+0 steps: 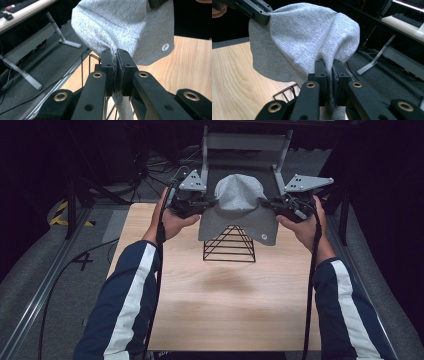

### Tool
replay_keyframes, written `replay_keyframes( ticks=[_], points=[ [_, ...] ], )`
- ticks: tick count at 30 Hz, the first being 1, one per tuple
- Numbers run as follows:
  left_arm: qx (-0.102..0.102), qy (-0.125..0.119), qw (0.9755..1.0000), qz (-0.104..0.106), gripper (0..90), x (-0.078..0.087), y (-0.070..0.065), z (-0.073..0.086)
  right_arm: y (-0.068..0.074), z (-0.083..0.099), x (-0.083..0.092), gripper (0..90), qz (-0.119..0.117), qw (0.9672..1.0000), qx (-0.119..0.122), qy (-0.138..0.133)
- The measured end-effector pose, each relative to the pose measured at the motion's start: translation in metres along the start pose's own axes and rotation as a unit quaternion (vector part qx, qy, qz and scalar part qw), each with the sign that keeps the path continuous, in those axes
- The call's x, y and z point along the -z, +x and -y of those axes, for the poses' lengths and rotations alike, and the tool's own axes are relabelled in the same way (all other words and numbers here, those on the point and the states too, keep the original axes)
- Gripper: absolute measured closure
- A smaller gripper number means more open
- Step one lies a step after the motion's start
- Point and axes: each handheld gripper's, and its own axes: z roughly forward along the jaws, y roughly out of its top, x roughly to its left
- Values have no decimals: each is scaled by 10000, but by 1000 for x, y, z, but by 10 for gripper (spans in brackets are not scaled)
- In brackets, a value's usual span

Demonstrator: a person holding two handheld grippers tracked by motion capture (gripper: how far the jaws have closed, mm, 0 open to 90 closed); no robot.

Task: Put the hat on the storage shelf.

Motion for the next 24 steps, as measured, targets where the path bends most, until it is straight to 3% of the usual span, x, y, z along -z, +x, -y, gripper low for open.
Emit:
replay_keyframes(
  ticks=[12, 24],
  points=[
    [223, 360, 9991, 53, 847, -33, 1, 34, 4, 27, -28, 846, -93, 9994, -123, 322],
    [435, 489, 9978, 100, 846, -53, -3, 62, 9, 63, -54, 846, -245, 9973, -297, 619]
  ],
)
